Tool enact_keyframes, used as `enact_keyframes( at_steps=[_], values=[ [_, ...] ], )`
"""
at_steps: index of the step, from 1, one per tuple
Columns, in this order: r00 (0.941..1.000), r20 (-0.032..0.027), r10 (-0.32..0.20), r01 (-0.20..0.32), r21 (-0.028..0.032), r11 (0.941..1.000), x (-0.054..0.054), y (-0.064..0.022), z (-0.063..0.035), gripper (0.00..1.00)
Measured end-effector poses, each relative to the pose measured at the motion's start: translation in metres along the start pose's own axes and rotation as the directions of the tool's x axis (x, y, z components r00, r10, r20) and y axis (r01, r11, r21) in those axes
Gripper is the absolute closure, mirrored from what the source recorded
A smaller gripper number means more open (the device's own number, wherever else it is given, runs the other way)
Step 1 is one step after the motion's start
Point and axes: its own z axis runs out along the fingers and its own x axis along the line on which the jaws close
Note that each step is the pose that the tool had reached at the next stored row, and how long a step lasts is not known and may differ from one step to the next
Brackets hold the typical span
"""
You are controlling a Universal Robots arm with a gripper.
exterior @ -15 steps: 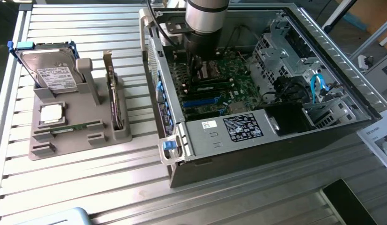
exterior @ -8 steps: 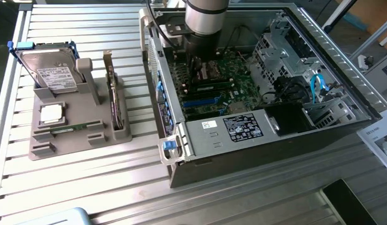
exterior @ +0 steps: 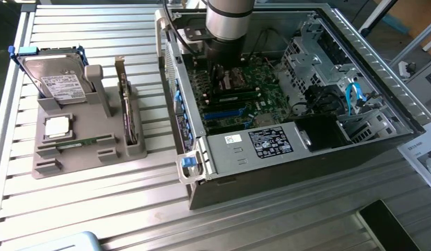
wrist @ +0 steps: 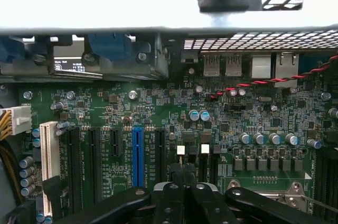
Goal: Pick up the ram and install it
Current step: 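Press down the ram until it locks into place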
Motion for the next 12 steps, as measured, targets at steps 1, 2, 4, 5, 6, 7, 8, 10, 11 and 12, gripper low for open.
enact_keyframes(
  at_steps=[1, 2, 4, 5, 6, 7, 8, 10, 11, 12],
  values=[
    [1.0000, 0.0000, 0.000, 0.000, -0.0001, 1.0000, 0.0000, 0.0000, 0.0000, 0.89],
    [1.0000, -0.0002, 0.000, 0.000, -0.0002, 1.0000, 0.0000, 0.0000, 0.0003, 0.89],
    [1.0000, -0.0002, 0.000, 0.000, -0.0002, 1.0000, 0.0000, 0.0001, 0.0012, 0.89],
    [1.0000, -0.0002, 0.000, 0.000, -0.0002, 1.0000, 0.0000, 0.0000, 0.0013, 0.89],
    [1.0000, -0.0001, 0.000, 0.000, -0.0001, 1.0000, 0.0000, 0.0001, 0.0013, 0.89],
    [1.0000, 0.0001, 0.000, 0.000, 0.0000, 1.0000, -0.0001, 0.0001, 0.0013, 0.89],
    [1.0000, 0.0003, 0.000, 0.000, 0.0002, 1.0000, -0.0001, 0.0000, 0.0011, 0.89],
    [1.0000, 0.0008, 0.000, 0.000, 0.0005, 1.0000, -0.0001, -0.0001, 0.0002, 0.89],
    [1.0000, 0.0010, 0.000, 0.000, 0.0007, 1.0000, -0.0001, -0.0001, -0.0005, 0.89],
    [1.0000, 0.0003, 0.000, 0.000, 0.0003, 1.0000, 0.0000, -0.0001, -0.0017, 0.89]
  ],
)
